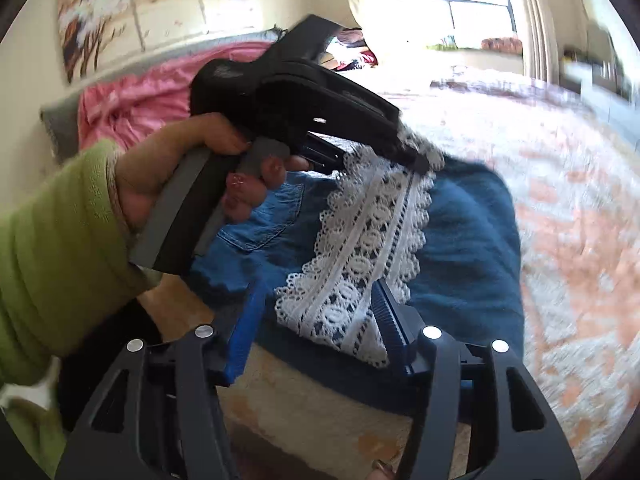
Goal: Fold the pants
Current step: 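Lift the lace-edged half with both tools and fold it over the pants, then open the right tool, then open the left tool to release the fold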
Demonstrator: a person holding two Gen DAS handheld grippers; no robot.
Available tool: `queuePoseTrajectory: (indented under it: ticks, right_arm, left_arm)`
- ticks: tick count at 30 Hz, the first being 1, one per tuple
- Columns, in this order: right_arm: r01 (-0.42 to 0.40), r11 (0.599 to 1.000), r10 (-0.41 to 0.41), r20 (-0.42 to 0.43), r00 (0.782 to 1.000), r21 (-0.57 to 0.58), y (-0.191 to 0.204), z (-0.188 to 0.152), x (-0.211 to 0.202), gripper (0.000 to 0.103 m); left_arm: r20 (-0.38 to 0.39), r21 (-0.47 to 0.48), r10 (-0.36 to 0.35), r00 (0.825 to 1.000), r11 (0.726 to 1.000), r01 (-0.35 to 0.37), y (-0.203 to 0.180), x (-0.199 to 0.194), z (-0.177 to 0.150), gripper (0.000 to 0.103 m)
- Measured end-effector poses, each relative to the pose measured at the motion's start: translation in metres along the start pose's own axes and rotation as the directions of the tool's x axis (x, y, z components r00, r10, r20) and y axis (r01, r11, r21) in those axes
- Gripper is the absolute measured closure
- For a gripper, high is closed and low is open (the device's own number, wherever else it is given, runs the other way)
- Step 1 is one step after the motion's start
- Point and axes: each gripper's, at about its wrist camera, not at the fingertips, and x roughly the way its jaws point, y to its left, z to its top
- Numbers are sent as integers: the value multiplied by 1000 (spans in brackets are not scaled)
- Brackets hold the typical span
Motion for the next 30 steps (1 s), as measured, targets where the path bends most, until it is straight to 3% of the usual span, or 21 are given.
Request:
queuePoseTrajectory:
  ticks: [6,11,14,19,21,25,27,30]
  right_arm:
    - [146,982,-153,-52,987,-121,31,3,32,50]
    - [157,984,-163,-68,984,-85,24,-1,46,56]
    - [105,993,-108,-70,992,-47,16,-6,41,63]
    - [-51,989,59,-54,997,138,-17,-8,27,83]
    - [-84,983,93,-51,994,164,-19,-8,21,84]
    - [-83,992,90,-70,993,97,-10,-11,29,78]
    - [-90,993,95,-64,993,78,-7,-12,28,74]
    - [-136,984,142,-43,989,120,-13,-12,12,60]
  left_arm:
    - [-7,-24,5,1000,1000,-5,5,2,2,74]
    - [-9,-34,-3,1000,999,2,7,2,2,73]
    - [-13,-32,-4,1000,999,3,7,1,0,73]
    - [-25,-11,10,1000,1000,-10,4,-3,-8,73]
    - [-16,-16,10,1000,1000,-10,6,-9,-12,73]
    - [5,-13,71,997,997,-71,15,-14,-17,68]
    - [13,-31,55,998,998,-54,22,-15,-19,67]
    - [32,-53,32,999,998,-31,29,-21,-22,57]
